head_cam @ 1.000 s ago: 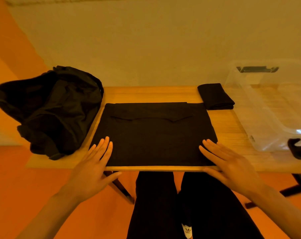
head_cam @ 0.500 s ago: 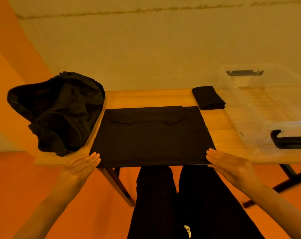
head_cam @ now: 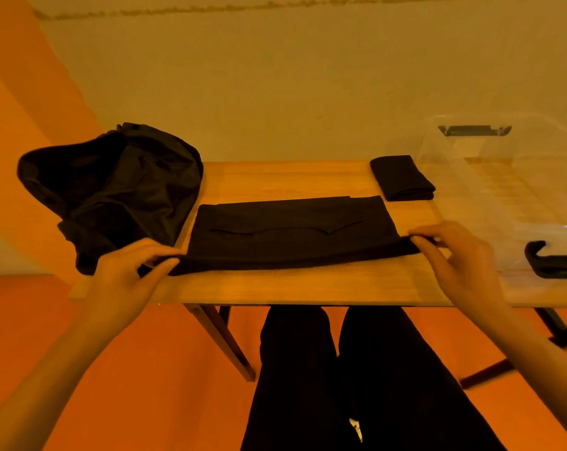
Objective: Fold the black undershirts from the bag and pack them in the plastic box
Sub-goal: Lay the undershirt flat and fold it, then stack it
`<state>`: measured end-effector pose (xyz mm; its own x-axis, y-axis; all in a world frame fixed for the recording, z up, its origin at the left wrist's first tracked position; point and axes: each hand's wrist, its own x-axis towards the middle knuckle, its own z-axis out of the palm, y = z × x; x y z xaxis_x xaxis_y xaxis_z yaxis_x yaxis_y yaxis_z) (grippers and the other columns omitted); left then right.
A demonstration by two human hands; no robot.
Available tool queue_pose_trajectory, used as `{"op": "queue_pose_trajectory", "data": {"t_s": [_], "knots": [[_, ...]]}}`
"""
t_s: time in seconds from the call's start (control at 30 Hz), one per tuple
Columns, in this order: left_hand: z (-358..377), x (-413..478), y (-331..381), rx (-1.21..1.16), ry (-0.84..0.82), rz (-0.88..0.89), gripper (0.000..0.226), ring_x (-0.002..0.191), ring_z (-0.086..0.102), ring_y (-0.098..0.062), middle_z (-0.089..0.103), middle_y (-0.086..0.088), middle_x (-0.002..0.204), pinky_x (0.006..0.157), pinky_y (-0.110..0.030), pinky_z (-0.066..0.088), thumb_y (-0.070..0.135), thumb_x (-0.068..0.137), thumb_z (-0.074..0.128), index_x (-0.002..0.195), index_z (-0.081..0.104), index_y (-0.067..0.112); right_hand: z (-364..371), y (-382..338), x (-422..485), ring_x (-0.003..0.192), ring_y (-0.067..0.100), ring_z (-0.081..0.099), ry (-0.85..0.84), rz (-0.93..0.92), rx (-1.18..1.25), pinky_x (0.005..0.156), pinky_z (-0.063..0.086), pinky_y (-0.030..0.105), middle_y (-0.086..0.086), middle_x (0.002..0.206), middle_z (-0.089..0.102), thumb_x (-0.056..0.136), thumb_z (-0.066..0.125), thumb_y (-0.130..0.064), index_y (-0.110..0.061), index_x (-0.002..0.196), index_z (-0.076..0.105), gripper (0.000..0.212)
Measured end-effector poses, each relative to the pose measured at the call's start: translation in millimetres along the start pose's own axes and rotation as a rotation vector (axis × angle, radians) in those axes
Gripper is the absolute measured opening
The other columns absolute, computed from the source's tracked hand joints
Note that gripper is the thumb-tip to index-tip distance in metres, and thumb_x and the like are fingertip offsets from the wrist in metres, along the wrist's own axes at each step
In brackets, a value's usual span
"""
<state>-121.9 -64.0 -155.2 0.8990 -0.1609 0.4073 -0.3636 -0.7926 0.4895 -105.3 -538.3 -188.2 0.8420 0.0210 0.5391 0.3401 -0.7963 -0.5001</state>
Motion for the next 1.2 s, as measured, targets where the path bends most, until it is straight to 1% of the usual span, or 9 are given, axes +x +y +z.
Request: {"op": "queue_pose_trajectory", "data": {"t_s": [0.13,0.27,0.37,0.53,0.67,0.77,0.87,1.07,1.2], "knots": [[12.8,34.3,-12.1,0.002,0.02,-0.122,0.032,0.09,0.059,0.014,0.064,0.021,0.097,0.08,0.0,0.042,0.008,0.094,0.068,0.097,0.064,0.039,15.7,-0.3,42.1,0.085,0.011,0.062,0.093,0.104,-0.066,0.07,0.046,0.021,-0.004,0.099,0.069,0.096,0.066,-0.027,-0.019,0.11,0.074,0.017],[30.3,64.1,-16.9,0.077,0.088,-0.187,0.011,0.093,0.059,-0.009,0.067,0.003,0.101,0.082,-0.017,0.042,0.011,0.098,0.064,0.106,0.07,0.016,33.0,15.2,80.2,0.088,0.014,0.063,0.001,0.167,-0.156,0.075,0.05,0.032,-0.001,0.099,0.071,0.098,0.062,-0.031,-0.021,0.111,0.074,0.02],[41.7,86.8,-21.7,0.109,0.122,-0.212,0.008,0.095,0.063,-0.018,0.069,-0.006,0.104,0.085,-0.031,0.047,0.011,0.098,0.063,0.105,0.068,0.011,42.8,23.2,99.5,0.094,0.017,0.065,-0.048,0.217,-0.163,0.08,0.054,0.037,0.0,0.101,0.072,0.099,0.062,-0.029,-0.02,0.109,0.075,0.018],[58.9,119.8,-26.5,0.222,0.144,-0.229,0.011,0.104,0.065,-0.031,0.069,-0.014,0.109,0.09,-0.042,0.05,0.01,0.098,0.062,0.108,0.066,0.008,61.6,41.3,118.0,0.086,0.012,0.061,-0.135,0.265,-0.183,0.07,0.047,0.029,-0.01,0.088,0.063,0.098,0.063,-0.032,-0.021,0.106,0.073,0.017],[78.4,135.2,-25.3,0.367,0.105,-0.22,0.014,0.1,0.063,-0.039,0.064,-0.021,0.111,0.083,-0.05,0.051,0.006,0.098,0.061,0.111,0.065,0.002,75.4,49.0,125.3,0.087,0.012,0.062,-0.208,0.267,-0.254,0.064,0.043,0.026,-0.006,0.094,0.068,0.098,0.063,-0.034,-0.024,0.107,0.072,0.016],[88.7,142.7,-27.2,0.428,0.086,-0.226,0.014,0.096,0.062,-0.041,0.063,-0.023,0.109,0.078,-0.051,0.051,0.005,0.098,0.06,0.111,0.064,0.0,79.7,48.4,129.0,0.094,0.019,0.067,-0.22,0.245,-0.297,0.073,0.054,0.036,-0.001,0.1,0.071,0.099,0.061,-0.035,-0.023,0.109,0.072,0.019],[92.9,146.2,-31.4,0.445,0.084,-0.258,0.016,0.098,0.063,-0.041,0.063,-0.023,0.111,0.081,-0.051,0.052,0.006,0.099,0.06,0.113,0.064,0.001,81.8,47.4,131.3,0.095,0.022,0.067,-0.238,0.247,-0.314,0.079,0.058,0.044,0.002,0.102,0.071,0.099,0.06,-0.034,-0.02,0.111,0.071,0.021],[98.7,146.6,-36.8,0.451,0.097,-0.245,0.015,0.096,0.062,-0.041,0.063,-0.023,0.11,0.081,-0.053,0.05,0.006,0.098,0.06,0.112,0.064,0.001,84.3,46.2,132.9,0.096,0.025,0.068,-0.23,0.273,-0.322,0.08,0.059,0.046,0.006,0.104,0.071,0.1,0.06,-0.031,-0.016,0.113,0.071,0.022],[105.0,147.3,-39.6,0.505,0.071,-0.214,0.007,0.087,0.059,-0.042,0.061,-0.023,0.099,0.074,-0.051,0.047,0.003,0.096,0.061,0.102,0.062,-0.001,85.2,42.3,133.3,0.097,0.027,0.067,-0.243,0.243,-0.355,0.079,0.058,0.047,0.008,0.106,0.07,0.1,0.06,-0.03,-0.013,0.112,0.071,0.023]]}}
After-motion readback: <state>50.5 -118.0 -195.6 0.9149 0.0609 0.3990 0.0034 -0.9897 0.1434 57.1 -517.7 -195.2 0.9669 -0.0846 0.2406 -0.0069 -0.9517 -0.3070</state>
